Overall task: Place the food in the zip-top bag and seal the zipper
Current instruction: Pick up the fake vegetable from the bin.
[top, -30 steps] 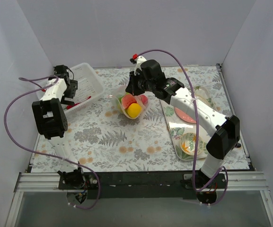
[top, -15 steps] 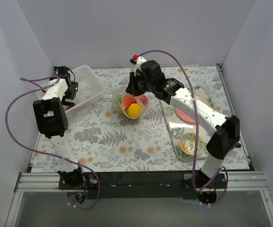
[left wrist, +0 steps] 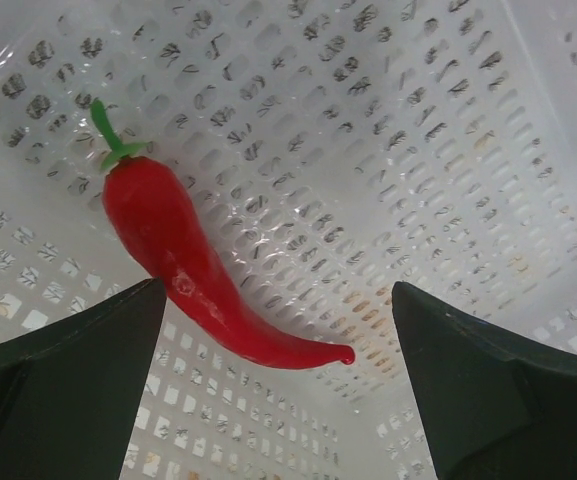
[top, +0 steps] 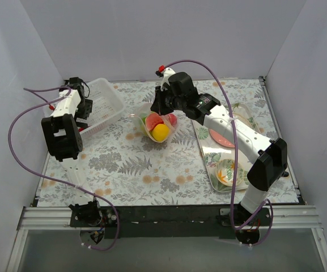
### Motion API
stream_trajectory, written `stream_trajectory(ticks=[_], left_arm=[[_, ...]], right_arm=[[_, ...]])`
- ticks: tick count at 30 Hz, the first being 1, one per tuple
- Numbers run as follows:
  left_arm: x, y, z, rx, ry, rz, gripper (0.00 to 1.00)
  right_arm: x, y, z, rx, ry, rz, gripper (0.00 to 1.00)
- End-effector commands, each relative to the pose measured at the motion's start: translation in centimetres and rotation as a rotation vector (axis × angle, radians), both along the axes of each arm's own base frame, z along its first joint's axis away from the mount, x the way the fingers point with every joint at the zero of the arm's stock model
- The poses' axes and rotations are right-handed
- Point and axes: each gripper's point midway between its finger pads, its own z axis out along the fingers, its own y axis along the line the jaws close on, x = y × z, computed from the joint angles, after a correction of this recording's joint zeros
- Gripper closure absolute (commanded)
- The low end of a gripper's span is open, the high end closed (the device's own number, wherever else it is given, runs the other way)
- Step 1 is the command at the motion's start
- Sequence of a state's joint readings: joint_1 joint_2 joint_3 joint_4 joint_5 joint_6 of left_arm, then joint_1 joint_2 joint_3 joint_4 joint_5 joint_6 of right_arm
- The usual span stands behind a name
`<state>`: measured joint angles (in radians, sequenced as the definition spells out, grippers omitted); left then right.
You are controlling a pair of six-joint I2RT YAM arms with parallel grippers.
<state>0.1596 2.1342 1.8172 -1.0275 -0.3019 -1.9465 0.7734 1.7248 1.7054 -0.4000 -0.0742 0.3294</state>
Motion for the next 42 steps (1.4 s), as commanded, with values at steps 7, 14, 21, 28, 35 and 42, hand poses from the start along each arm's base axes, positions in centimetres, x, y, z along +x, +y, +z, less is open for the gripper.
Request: stream_trajectory(ticks=[7, 14, 21, 28, 35, 42], left_arm=[[-1.4, 0.8, 0.4, 0.028, 0.089, -0.003, 0.02], [-2.1, 0.8, -1.7, 0.027, 0.143, -0.02, 0.02], [-1.6, 0.5, -3.1, 0.017, 0.104, -0.028, 0.31], [-0.1, 1.9, -0.2, 0.095, 0.024, -0.062, 0.81], [2.9, 3.1, 8.0, 0.219, -0.188, -0.173, 1.0], [2.9, 1.0, 18.6, 0.349, -0.475, -0.472, 1.0]], right_arm=[[0.7, 0.5, 3.0, 0.056, -0.062, -0.003, 0.99], [0.7, 0.5, 3.1, 0.057, -0.066, -0.002, 0.99], [0.6, 0.1, 2.6, 0.039, -0.069, -0.006, 0.99], [0.7, 0.0, 2.8, 0.039, -0.074, -0.01, 0.99], [1.3, 0.3, 2.7, 0.017, -0.068, -0.014, 0.99], [1.9, 0.8, 2.6, 0.006, -0.064, -0.017, 0.99]])
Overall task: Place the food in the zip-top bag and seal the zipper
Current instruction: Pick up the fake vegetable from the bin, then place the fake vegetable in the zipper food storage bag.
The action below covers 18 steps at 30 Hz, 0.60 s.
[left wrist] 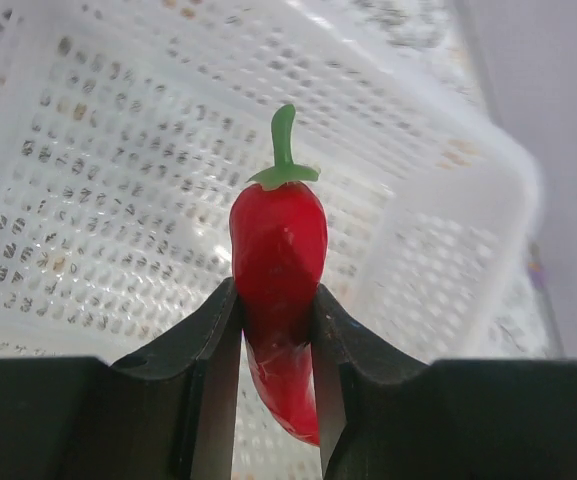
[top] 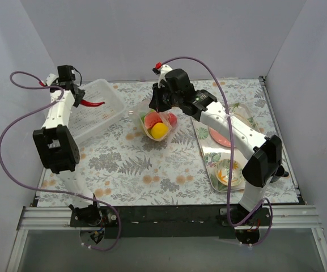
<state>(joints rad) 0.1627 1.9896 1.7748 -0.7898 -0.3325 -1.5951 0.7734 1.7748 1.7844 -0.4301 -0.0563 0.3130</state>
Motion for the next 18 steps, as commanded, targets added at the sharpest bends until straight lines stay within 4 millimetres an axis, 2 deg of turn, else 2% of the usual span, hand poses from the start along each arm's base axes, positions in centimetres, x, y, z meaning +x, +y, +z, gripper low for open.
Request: stream_trajectory(ticks=[1, 2, 3, 5, 6, 8, 9, 10, 13, 15, 18], left_arm=[[-0.1, -1.4, 13.1, 0.147, -0.344, -0.247, 1.0], [-0.7, -2.2, 14.0, 0.16, -0.369, -0.292, 1.0], [-2.4, -3.3, 15.3, 0.172, -0.401, -0.332, 1.0], [-3.8, -5.1, 16.7, 0.196, -0.443, -0.432, 1.0], [-5.3, -6.7, 17.6, 0.211, -0.47, -0.482, 1.0], [-6.9, -8.9, 19.1, 0.269, -0.517, -0.589, 1.0], [-7.8, -11.0, 19.7, 0.28, -0.548, -0.65, 1.0], [-9.8, -12.3, 20.7, 0.298, -0.594, -0.687, 0.99], [-12.8, -16.4, 23.8, 0.288, -0.766, -0.81, 0.94], [-13.9, -19.1, 24.2, 0.252, -0.82, -0.876, 0.93], [-14.4, -21.2, 23.7, 0.255, -0.856, -0.898, 0.93]], right_arm=[[0.9, 0.3, 2.3, 0.021, -0.049, -0.007, 0.99], [1.1, 0.4, 2.0, 0.012, -0.045, -0.01, 0.99], [1.3, 0.5, 2.6, 0.02, -0.054, -0.012, 0.99], [1.5, 0.6, 2.2, 0.006, -0.049, -0.014, 0.99], [1.6, 0.7, 2.1, 0.004, -0.047, -0.014, 0.99], [1.8, 0.8, 2.0, -0.008, -0.044, -0.017, 0.99], [1.9, 0.8, 2.2, -0.009, -0.047, -0.018, 0.99], [2.0, 0.9, 2.5, -0.005, -0.05, -0.018, 0.99], [2.0, 1.0, 2.2, -0.01, -0.039, -0.018, 0.99], [2.0, 1.2, 2.4, 0.003, -0.034, -0.018, 0.99], [1.9, 1.4, 2.6, 0.014, -0.026, -0.013, 0.99]])
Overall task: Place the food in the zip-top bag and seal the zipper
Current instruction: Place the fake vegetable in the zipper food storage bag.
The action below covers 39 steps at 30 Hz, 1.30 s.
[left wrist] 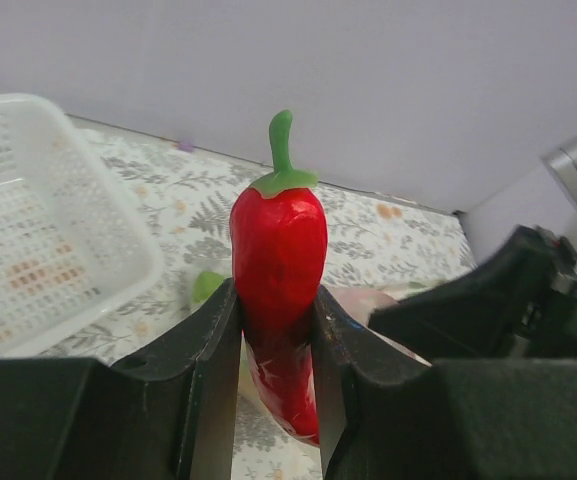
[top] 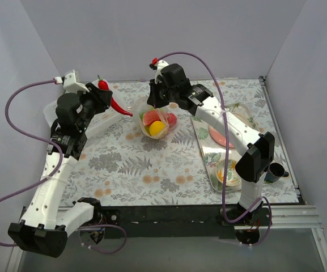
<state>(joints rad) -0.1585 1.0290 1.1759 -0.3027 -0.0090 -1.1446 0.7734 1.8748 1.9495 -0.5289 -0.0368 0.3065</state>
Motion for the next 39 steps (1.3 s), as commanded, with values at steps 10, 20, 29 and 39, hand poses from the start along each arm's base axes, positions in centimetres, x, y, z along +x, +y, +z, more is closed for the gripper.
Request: stream_trajectory(ticks=[10, 20, 29, 39], left_arm=[[-1.0, -8.7, -0.9, 0.025, -0.174, -0.017, 0.98], [-2.7, -11.5, -5.4, 0.148, -0.218, 0.191, 0.92], [-2.0, -11.0, -6.1, 0.142, -0.236, 0.283, 0.84], [-3.1, -12.0, -6.1, 0.145, -0.241, 0.177, 0.16]], right_arm=[[0.1, 0.9, 3.5, 0.074, -0.021, 0.002, 0.99], [0.1, 1.4, 4.0, 0.083, -0.004, -0.007, 0.99], [-0.1, 1.6, 4.9, 0.109, -0.002, -0.003, 0.99], [0.2, 1.4, 5.8, 0.108, -0.027, -0.006, 0.99]])
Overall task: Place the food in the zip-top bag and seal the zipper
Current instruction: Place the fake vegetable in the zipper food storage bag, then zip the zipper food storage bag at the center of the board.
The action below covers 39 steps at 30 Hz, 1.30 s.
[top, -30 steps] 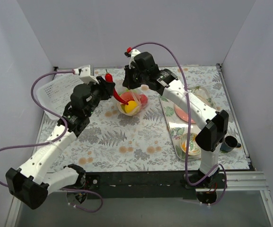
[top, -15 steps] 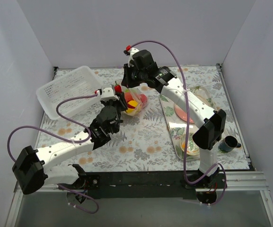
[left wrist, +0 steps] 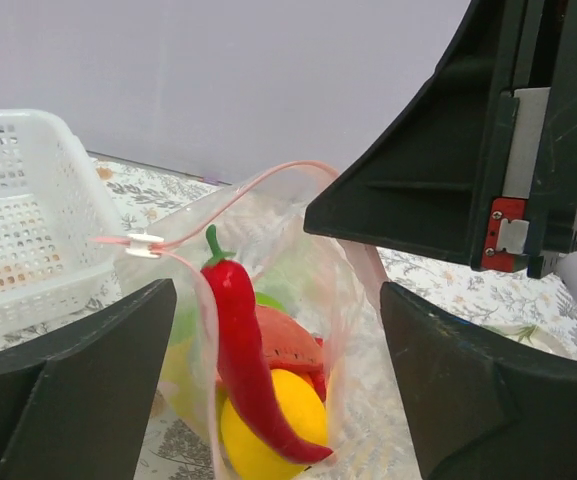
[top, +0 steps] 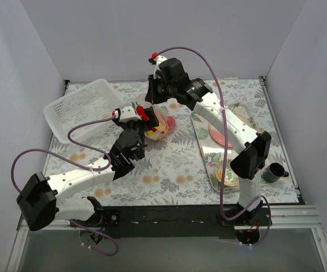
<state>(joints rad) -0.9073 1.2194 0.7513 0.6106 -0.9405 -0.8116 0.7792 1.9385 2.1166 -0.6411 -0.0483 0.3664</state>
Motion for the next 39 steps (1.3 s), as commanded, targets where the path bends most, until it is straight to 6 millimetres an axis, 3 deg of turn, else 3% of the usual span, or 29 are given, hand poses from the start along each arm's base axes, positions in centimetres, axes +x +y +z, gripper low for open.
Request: stream_trajectory(ticks=[1, 5, 8, 9, 10, 12, 13, 14, 16, 17, 18, 21, 22, 24, 27, 30, 39], left_arm=[[-1.1, 0.8, 2.0, -0.034, -0.025, -0.028, 0.14], [-2.1, 1.6, 4.3, -0.083, -0.032, -0.047, 0.14], [-2.6, 3.3, 6.7, -0.138, -0.022, 0.0, 0.21], [-2.5, 3.7, 5.8, -0.122, 0.034, 0.02, 0.21], [-2.5, 4.2, 7.9, -0.175, 0.035, 0.033, 0.25], [-1.6, 5.4, 5.9, -0.173, 0.155, 0.059, 0.31], [-1.2, 5.6, 6.1, -0.184, 0.179, 0.039, 0.32], [-0.1, 7.7, 6.6, -0.211, 0.188, 0.082, 0.34], [0.6, 7.5, 5.5, -0.221, 0.247, -0.002, 0.38], [1.3, 9.2, 5.3, -0.244, 0.257, 0.026, 0.4], [1.4, 8.1, 5.2, -0.259, 0.284, -0.07, 0.44], [2.3, 9.3, 5.1, -0.332, 0.344, -0.093, 0.54], [2.9, 8.5, 4.2, -0.396, 0.401, -0.121, 0.61], [3.4, 10.0, 3.2, -0.498, 0.479, -0.078, 0.64], [3.3, 8.8, 1.9, -0.678, 0.567, -0.115, 0.69], [3.0, 9.0, 2.4, -0.82, 0.531, -0.09, 0.65], [0.6, 7.7, -0.8, -1.085, 0.687, -0.113, 0.55]], right_arm=[[0.3, 0.5, 4.2, 0.081, -0.081, 0.006, 0.99], [0.4, 0.2, 4.6, 0.081, -0.095, 0.001, 0.99], [0.2, 0.1, 5.2, 0.084, -0.1, 0.01, 0.99], [0.1, 0.0, 5.4, 0.087, -0.102, 0.015, 0.99], [-0.3, -0.3, 6.6, 0.105, -0.12, 0.018, 0.99], [-0.3, -0.7, 7.4, 0.118, -0.153, 0.017, 0.99], [-0.6, -0.9, 8.0, 0.116, -0.162, 0.029, 0.99], [-0.9, -1.0, 8.4, 0.113, -0.162, 0.046, 0.99], [-2.3, -1.1, 10.7, 0.142, -0.184, 0.085, 0.99], [-2.5, -1.3, 10.7, 0.146, -0.19, 0.091, 0.99], [-2.6, -1.4, 9.4, 0.127, -0.173, 0.091, 0.99], [-3.1, -2.0, 9.4, 0.134, -0.191, 0.09, 0.99], [-3.4, -1.9, 8.8, 0.136, -0.186, 0.103, 0.99], [-3.8, -1.9, 8.7, 0.133, -0.192, 0.102, 0.99], [-3.6, -1.9, 8.3, 0.11, -0.196, 0.086, 0.99], [-3.7, -1.7, 8.1, 0.1, -0.204, 0.081, 0.99], [-3.1, -1.7, 6.0, 0.028, -0.234, 0.026, 0.99]])
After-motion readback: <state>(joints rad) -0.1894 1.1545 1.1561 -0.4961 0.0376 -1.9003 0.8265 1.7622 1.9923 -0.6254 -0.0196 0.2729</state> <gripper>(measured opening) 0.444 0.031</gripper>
